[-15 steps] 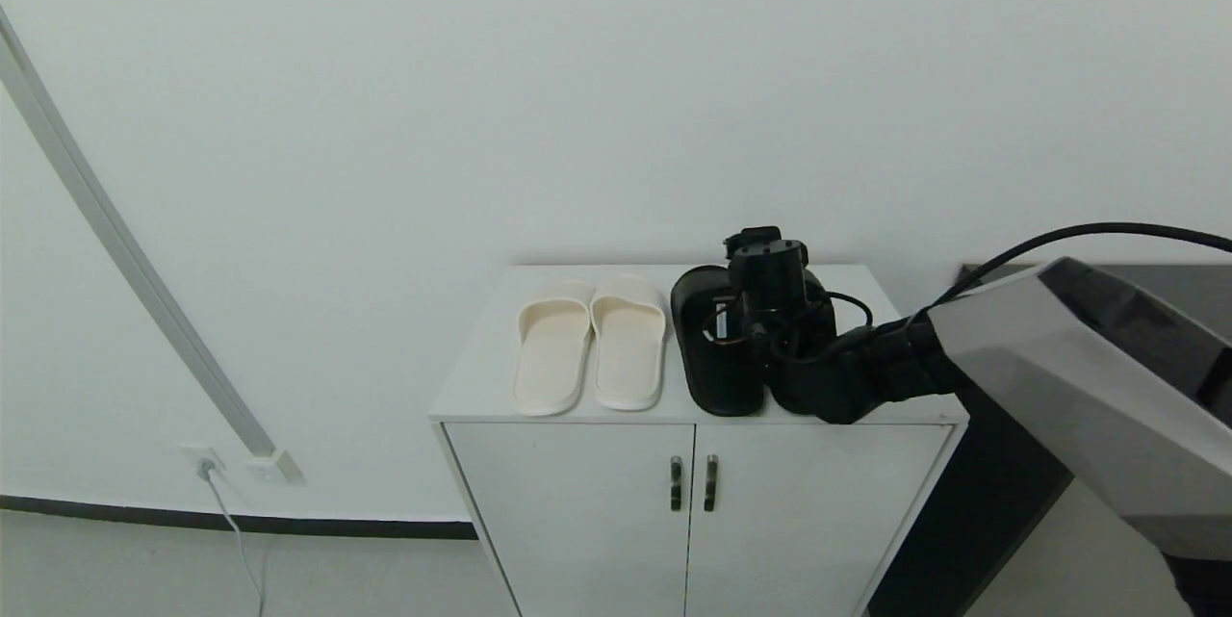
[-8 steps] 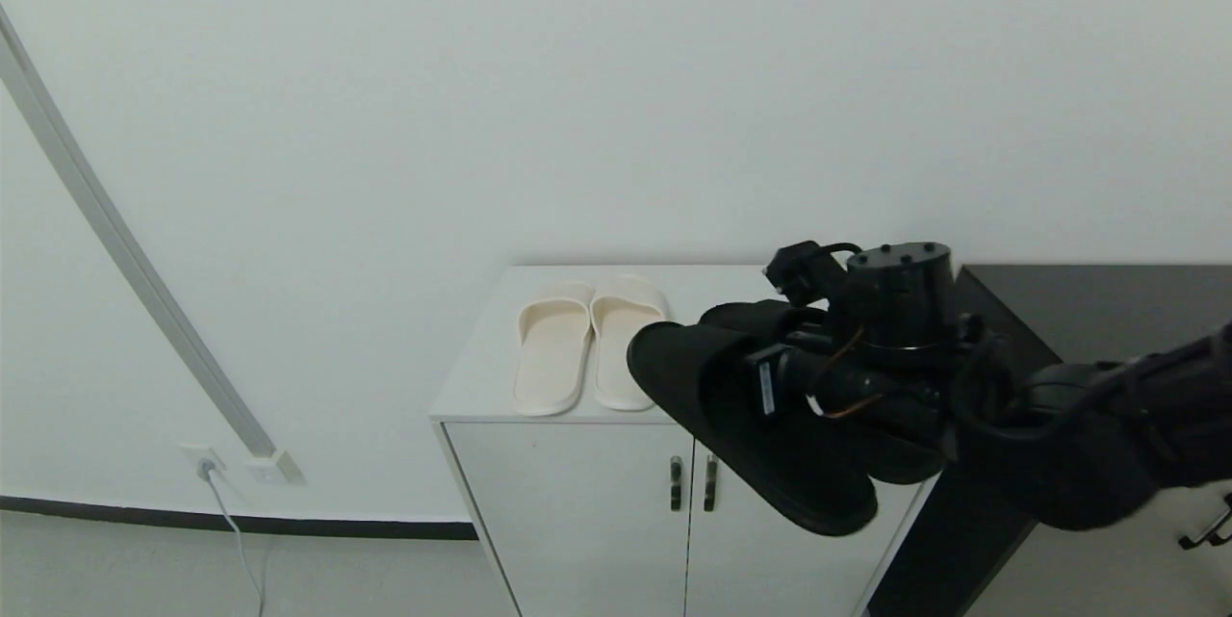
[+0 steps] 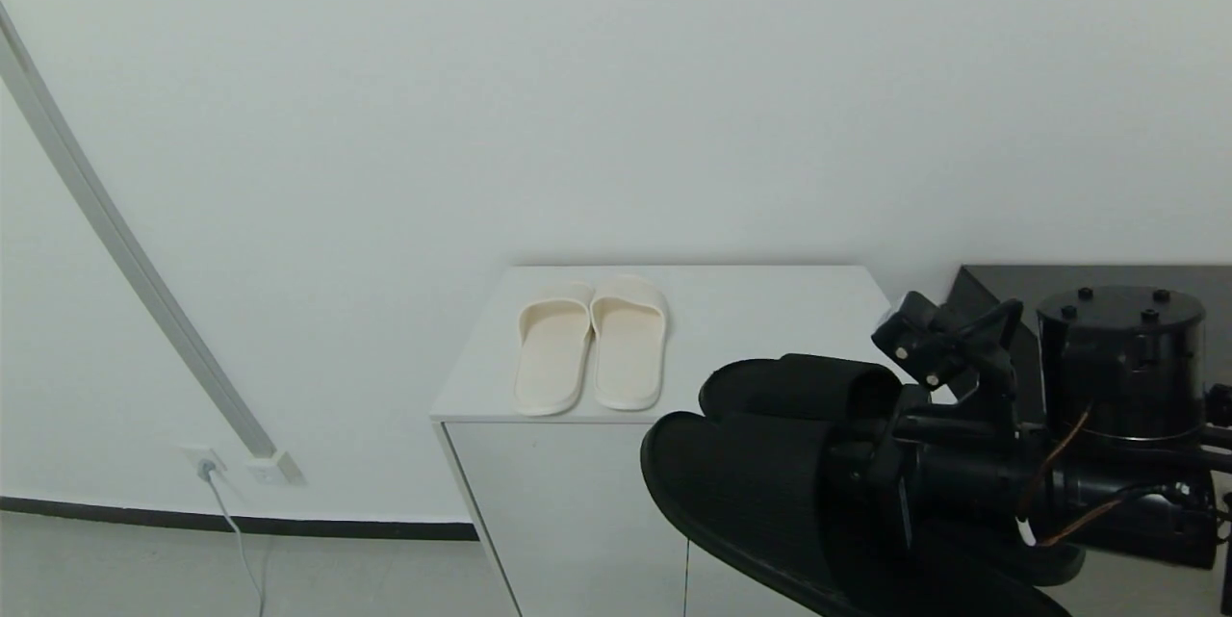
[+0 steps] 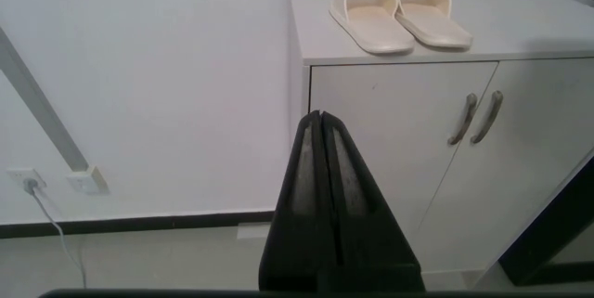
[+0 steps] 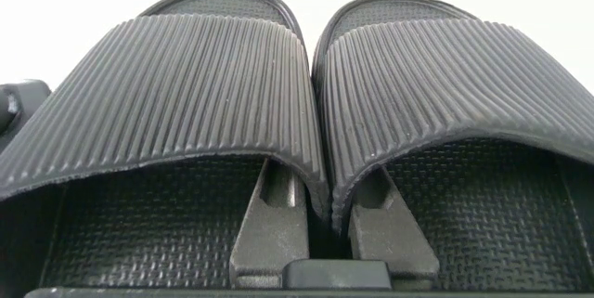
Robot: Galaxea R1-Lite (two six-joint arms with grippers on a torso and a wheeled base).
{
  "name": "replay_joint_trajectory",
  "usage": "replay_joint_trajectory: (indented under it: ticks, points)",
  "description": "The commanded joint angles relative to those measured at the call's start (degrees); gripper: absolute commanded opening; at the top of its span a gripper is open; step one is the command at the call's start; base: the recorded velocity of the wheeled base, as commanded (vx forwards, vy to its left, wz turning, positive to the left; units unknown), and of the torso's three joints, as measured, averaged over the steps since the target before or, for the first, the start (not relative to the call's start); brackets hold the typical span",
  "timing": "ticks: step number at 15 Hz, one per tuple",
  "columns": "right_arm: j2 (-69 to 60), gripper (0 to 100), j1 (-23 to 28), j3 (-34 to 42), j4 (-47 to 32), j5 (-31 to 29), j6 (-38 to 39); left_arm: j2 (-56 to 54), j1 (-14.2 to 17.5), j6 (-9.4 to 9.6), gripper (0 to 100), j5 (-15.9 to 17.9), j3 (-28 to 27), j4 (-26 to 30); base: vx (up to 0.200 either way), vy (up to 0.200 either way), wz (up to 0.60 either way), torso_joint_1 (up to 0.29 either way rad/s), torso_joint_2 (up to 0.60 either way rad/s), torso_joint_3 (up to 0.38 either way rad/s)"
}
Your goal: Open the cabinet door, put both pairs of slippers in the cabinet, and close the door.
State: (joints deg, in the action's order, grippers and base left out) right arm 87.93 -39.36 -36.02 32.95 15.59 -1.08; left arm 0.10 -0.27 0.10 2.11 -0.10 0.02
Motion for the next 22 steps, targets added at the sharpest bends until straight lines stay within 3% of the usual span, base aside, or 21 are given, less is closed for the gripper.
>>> replay_joint_trajectory:
  ticks: [1,7,22]
  points:
    - [-1.09,0,0.16,1.04,0.01,0.67,-0.06,-0.01,0.00,-0.01,0,0.00,0.01,-0.02,0.000,0.000,0.00,0.000,0.00,0.000]
    - [-0.66,0,0.08,1.75,0.01,0.93,-0.23,-0.01,0.00,-0.01,0,0.00,0.01,0.06,-0.167,0.000,0.00,0.006,0.00,0.000]
    - [-0.57,0,-0.36,1.83,0.01,0.67,-1.02,-0.01,0.00,-0.01,0,0.00,0.01,0.06,0.000,0.000,0.00,-0.021,0.05,0.026]
